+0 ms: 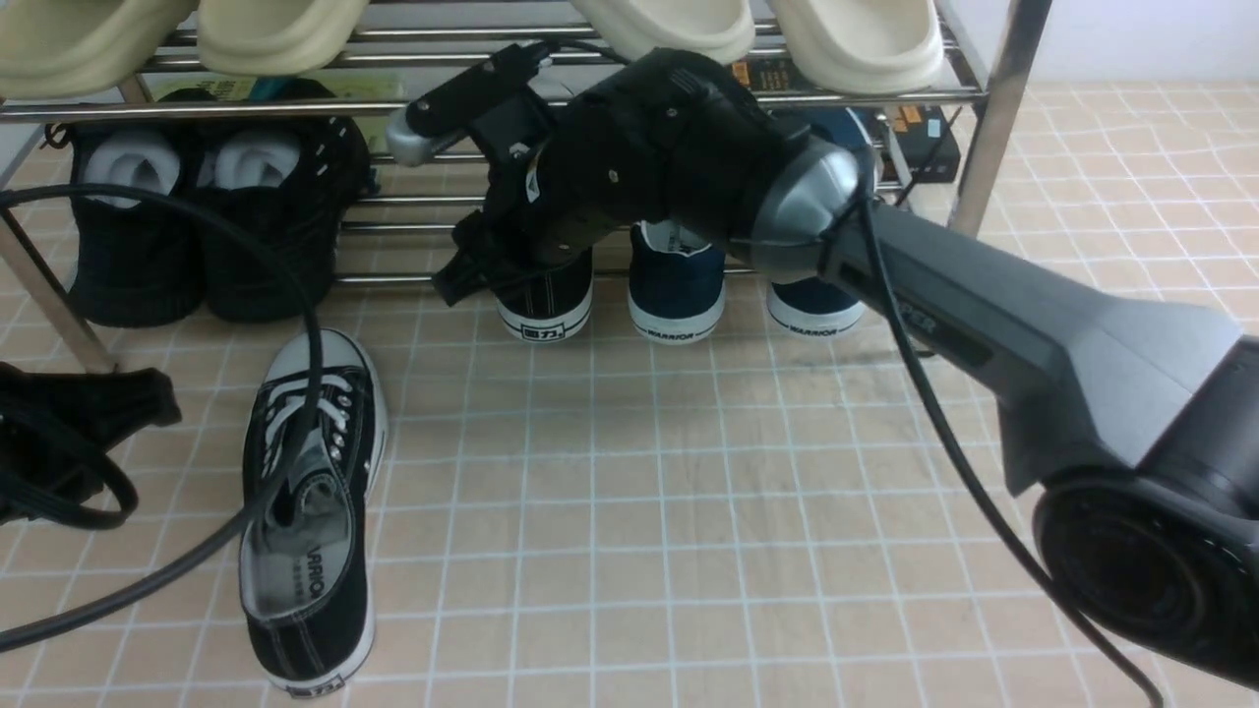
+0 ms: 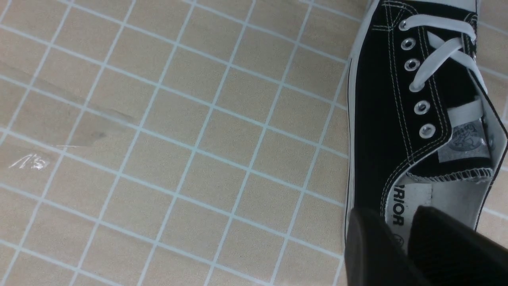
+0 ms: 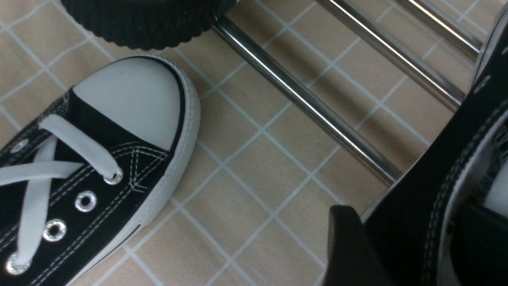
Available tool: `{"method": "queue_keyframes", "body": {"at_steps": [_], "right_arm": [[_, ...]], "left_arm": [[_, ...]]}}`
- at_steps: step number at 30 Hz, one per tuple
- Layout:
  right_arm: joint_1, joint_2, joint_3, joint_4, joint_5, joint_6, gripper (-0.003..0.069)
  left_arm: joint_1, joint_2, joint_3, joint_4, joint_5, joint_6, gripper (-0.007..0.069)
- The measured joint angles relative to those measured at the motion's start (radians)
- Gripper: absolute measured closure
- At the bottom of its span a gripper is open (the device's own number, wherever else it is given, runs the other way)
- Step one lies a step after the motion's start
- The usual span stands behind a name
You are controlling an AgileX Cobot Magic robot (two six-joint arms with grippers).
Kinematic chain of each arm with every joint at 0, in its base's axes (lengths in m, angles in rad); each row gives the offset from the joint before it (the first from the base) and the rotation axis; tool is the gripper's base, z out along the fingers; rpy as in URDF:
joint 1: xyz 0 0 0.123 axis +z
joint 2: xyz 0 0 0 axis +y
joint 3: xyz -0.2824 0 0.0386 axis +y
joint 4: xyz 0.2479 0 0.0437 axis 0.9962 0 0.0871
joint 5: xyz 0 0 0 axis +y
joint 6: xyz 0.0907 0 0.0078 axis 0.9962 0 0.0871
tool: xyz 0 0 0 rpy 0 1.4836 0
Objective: Take the shoes off the shelf from the light coffee tablecloth by hand.
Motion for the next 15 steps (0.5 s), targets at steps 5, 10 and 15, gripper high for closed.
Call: {"method": "queue_keyframes", "body": {"at_steps": [5,10,15], "right_arm": [[0.000,-0.027,0.000,0.044,0.110,-0.003,0.0627],[0.009,-0.140,0.003,0.136,0.367,-0.003,0.0645],[0.044,-0.284,0.008,0.202,0.496,0.013,0.0645]], "left_arm": [[0.000,0.000,0.000,0.019,0.001,0.000,0.0428],[0.000,0.000,0.000,0.038,0.001,0.000,0.0426],[0.000,0.000,0.000,0.040,0.001,0.000,0.0423]]}}
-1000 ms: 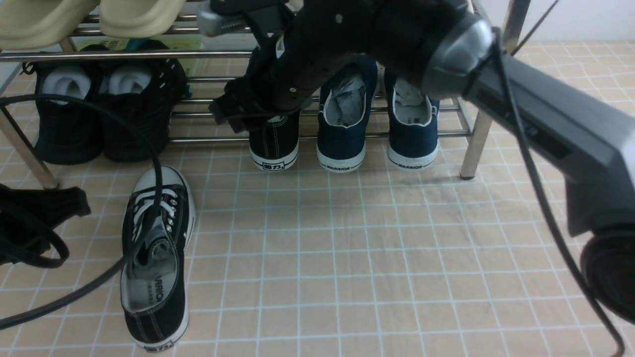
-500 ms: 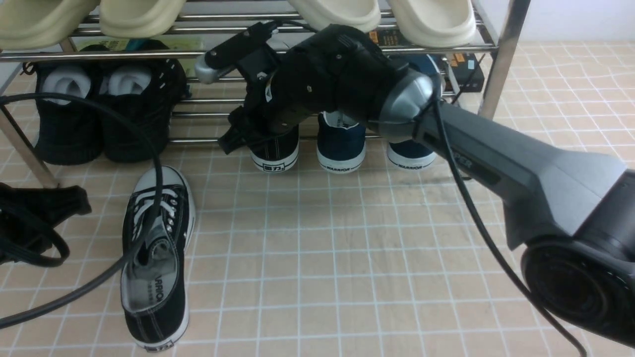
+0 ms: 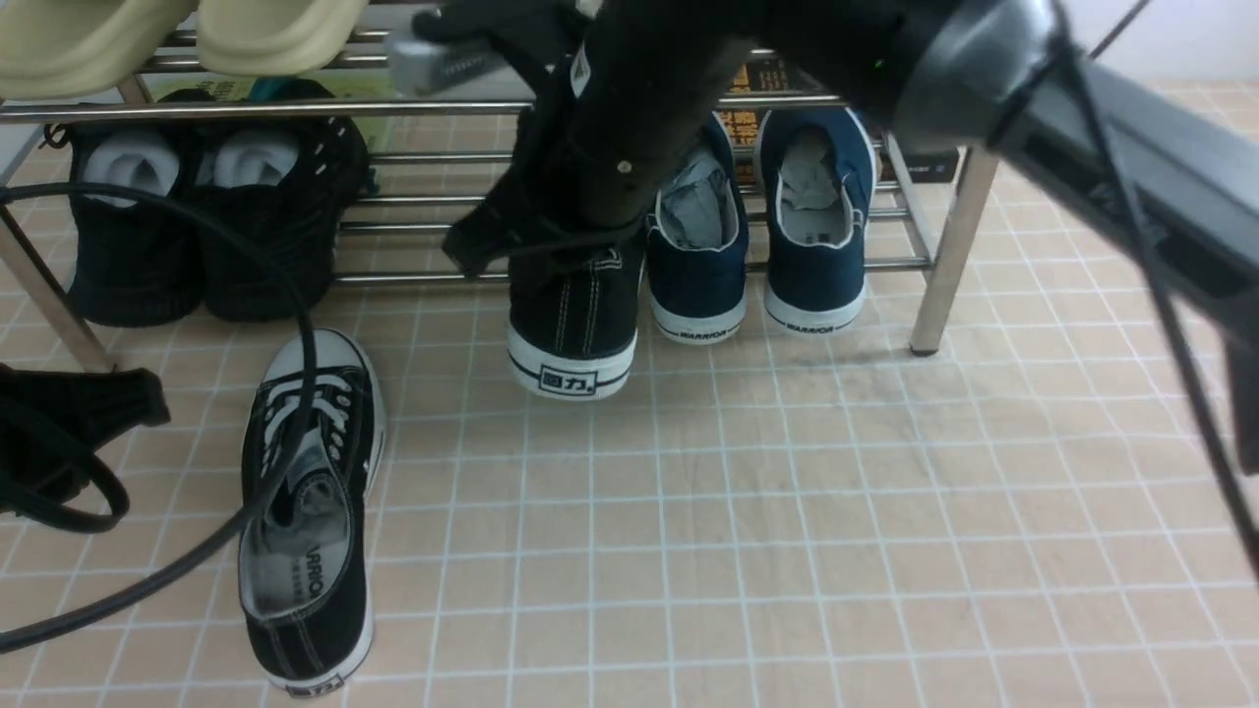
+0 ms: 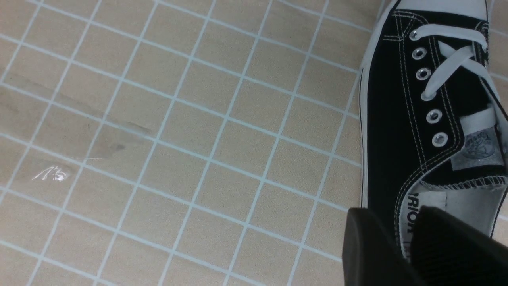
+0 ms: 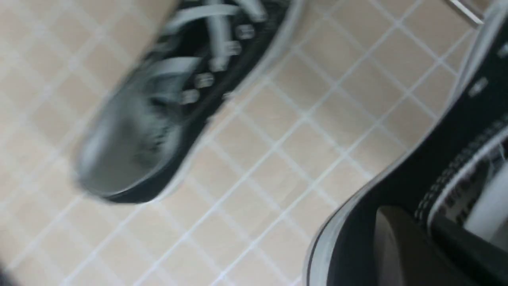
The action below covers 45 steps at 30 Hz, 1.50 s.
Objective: Take the shoes off the shelf from the light coffee tablecloth by hand.
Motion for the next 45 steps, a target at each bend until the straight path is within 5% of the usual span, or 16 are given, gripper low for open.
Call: {"method": "queue_keyframes", "body": {"at_steps": [13,39,43,45], "right_arm": [[0.183,-0.018,0.196,-0.005,0.001,0.007,0.0645],[0.177,0.155,0.221,-0.104,-0.307,0.019,0.0629],[0.178,0.161,0.221,-0.104,-0.309,0.046,0.0599],[0.178,0.161,0.219,-0.107,-0.311,0.063,0.0520]], "left_arm": [[0.000,0.000,0.000,0.004,0.007,0.000,0.0410],[0.000,0.000,0.000,0.005,0.007,-0.001,0.0386],[0.000,0.000,0.000,0.005,0.007,-0.001,0.0386],[0.000,0.000,0.000,0.005,0.007,-0.001,0.0385]]}}
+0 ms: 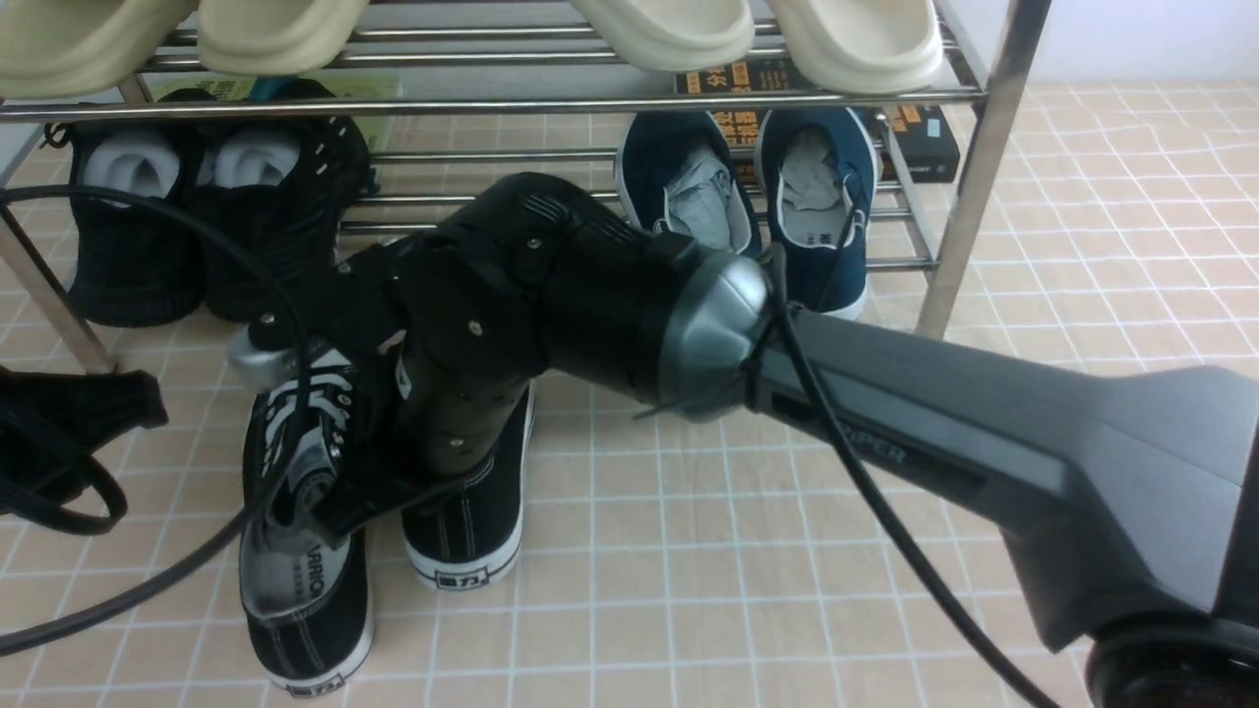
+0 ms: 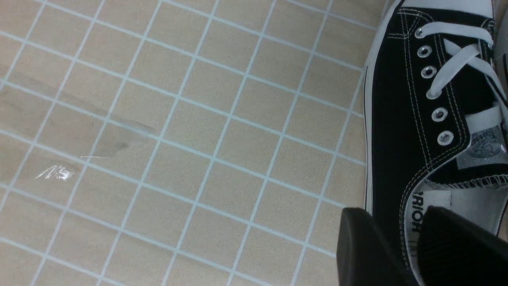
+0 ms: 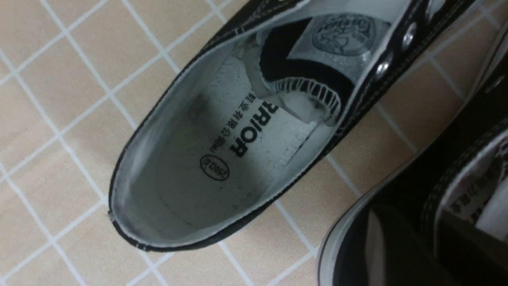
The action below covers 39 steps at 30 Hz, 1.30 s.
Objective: Take the shoes off the shelf from the light coffee tablecloth by hand.
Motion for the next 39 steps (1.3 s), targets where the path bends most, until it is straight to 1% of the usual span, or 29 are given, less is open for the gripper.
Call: {"method": "queue_keyframes", "body": {"at_steps": [1,2,4,6,7,8,9,10,12,13,14,15,17,19,20,21,24,27,30,35,39], "right_arm": [[0.000,0.000,-0.002,-0.006,0.001,0.007,0.0484],[0.000,0.000,-0.002,-0.007,0.001,0.009,0.0468],[-0.001,-0.004,-0.009,-0.014,0.027,0.030,0.0382],[-0.002,-0.015,-0.018,-0.016,0.080,0.036,0.0317],[-0.002,-0.017,-0.020,-0.016,0.086,0.036,0.0311],[-0.002,-0.025,-0.029,-0.016,0.122,0.036,0.0285],[-0.002,-0.043,-0.044,-0.022,0.181,0.028,0.0263],[-0.004,-0.061,-0.061,-0.036,0.232,0.017,0.0260],[-0.008,-0.088,-0.090,-0.055,0.270,0.003,0.0274],[-0.016,-0.112,-0.110,-0.074,0.277,-0.006,0.0307],[-0.017,-0.121,-0.112,-0.079,0.278,-0.007,0.0314],[-0.035,-0.161,-0.122,-0.098,0.284,-0.014,0.0382],[-0.054,-0.206,-0.125,-0.113,0.290,-0.016,0.0459],[-0.081,-0.252,-0.126,-0.117,0.295,-0.016,0.0571],[-0.087,-0.256,-0.126,-0.118,0.296,-0.016,0.0581],[-0.110,-0.291,-0.126,-0.118,0.298,-0.016,0.0649],[-0.141,-0.367,-0.101,-0.106,0.300,-0.016,0.0673],[-0.152,-0.470,-0.011,-0.102,0.301,-0.016,0.0673],[-0.153,-0.596,0.123,-0.108,0.304,-0.016,0.0673],[-0.153,-0.881,0.365,-0.115,0.306,-0.012,0.0673],[-0.153,-1.170,0.603,-0.117,0.296,-0.001,0.0670]], "left_arm": [[0.000,0.000,0.000,0.000,0.000,0.000,0.0385],[0.000,0.000,0.000,0.000,0.000,0.000,0.0385],[0.000,0.000,0.000,0.000,0.000,0.000,0.0385],[0.000,0.000,0.000,0.000,0.000,0.000,0.0385],[0.000,0.000,0.000,0.000,0.000,0.000,0.0385],[0.000,0.000,0.000,0.000,0.000,0.000,0.0385],[0.000,0.000,0.000,-0.001,0.000,0.000,0.0385],[0.000,0.000,0.000,-0.001,0.000,0.000,0.0385],[0.000,0.000,0.000,-0.001,0.000,0.000,0.0385],[0.000,0.000,0.000,-0.001,0.000,0.000,0.0385],[0.000,0.000,0.000,-0.001,0.000,0.000,0.0385],[0.000,0.000,0.000,-0.001,0.000,0.000,0.0385],[0.000,0.000,0.000,-0.003,0.001,0.000,0.0386],[0.000,0.000,0.000,-0.009,0.001,0.001,0.0390],[0.000,0.000,0.000,-0.010,0.001,0.001,0.0391],[0.000,0.000,0.000,-0.014,0.001,0.001,0.0393],[0.000,0.000,0.000,-0.015,0.003,0.001,0.0393],[0.000,0.000,0.000,-0.016,0.003,0.007,0.0393],[0.000,0.000,0.000,-0.016,0.003,0.019,0.0393],[0.000,0.000,0.000,-0.016,0.021,0.026,0.0399],[0.000,0.000,0.000,-0.019,0.039,0.027,0.0438]]}}
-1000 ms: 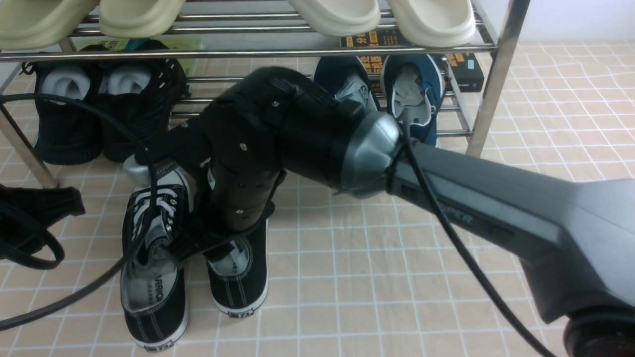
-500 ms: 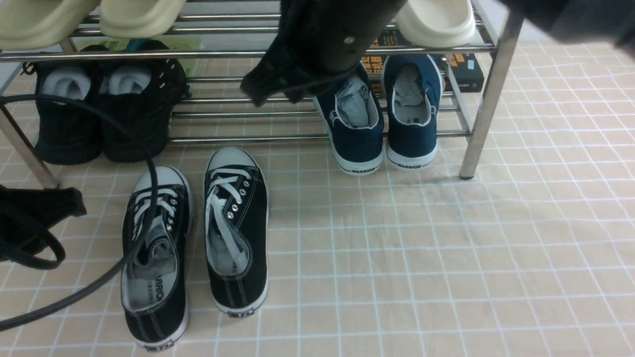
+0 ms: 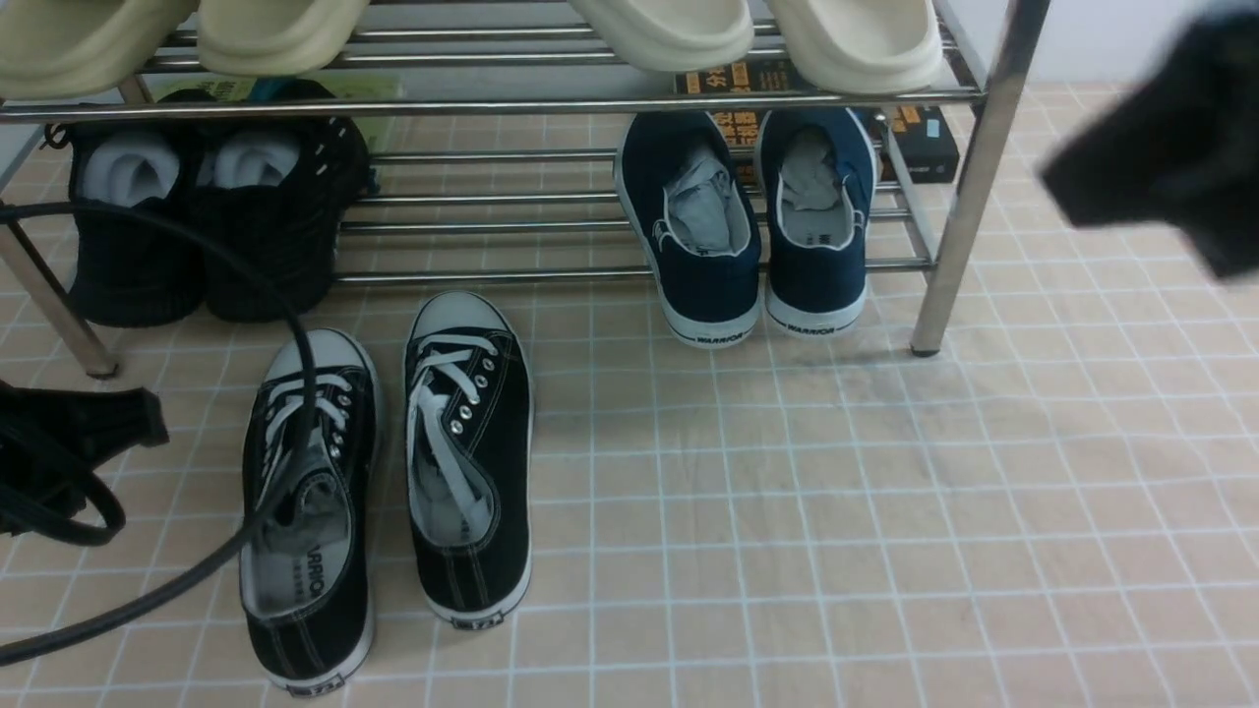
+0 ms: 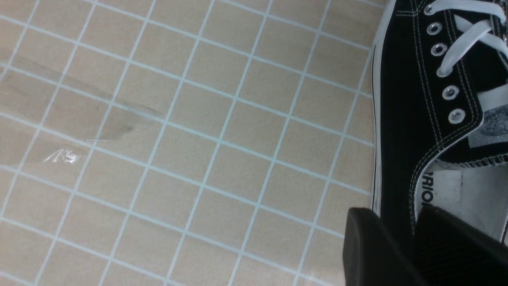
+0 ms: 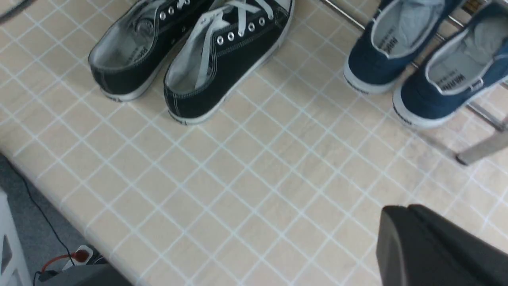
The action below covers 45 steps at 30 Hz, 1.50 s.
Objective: Take the shoes off the shelf from the light coffee tablecloth by hand.
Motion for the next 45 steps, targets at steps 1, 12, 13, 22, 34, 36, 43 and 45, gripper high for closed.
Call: {"method": "queue_keyframes", "body": {"at_steps": [1,12,13,22,34,36,43,45], "right_arm": [[0.000,-0.090,0.095,0.000,-0.044,0.000,0.0669],[0.001,-0.577,0.903,0.008,-0.911,-0.024,0.0665],[0.001,-0.584,0.927,0.008,-0.944,-0.024,0.0664],[0.001,-0.586,0.961,0.008,-1.002,-0.024,0.0657],[0.001,-0.586,0.965,0.008,-1.003,-0.024,0.0649],[0.001,-0.586,0.965,0.008,-1.003,-0.024,0.0648],[0.001,-0.586,0.965,0.008,-1.004,-0.024,0.0641],[0.001,-0.589,0.965,0.008,-1.004,-0.024,0.0639]], "left_arm": [[0.000,0.000,0.000,0.000,0.001,0.001,0.0462],[0.000,0.000,0.000,0.035,0.005,0.003,0.0624],[0.000,0.000,0.000,0.038,0.007,0.003,0.0624],[0.000,0.000,0.000,0.092,0.029,0.003,0.0624],[0.000,0.000,0.000,0.196,0.175,0.002,0.0615],[0.000,0.000,0.000,0.211,0.193,0.002,0.0613],[0.000,0.000,0.000,0.214,0.202,0.002,0.0611],[0.000,0.000,0.000,0.213,0.202,0.002,0.0610]]}}
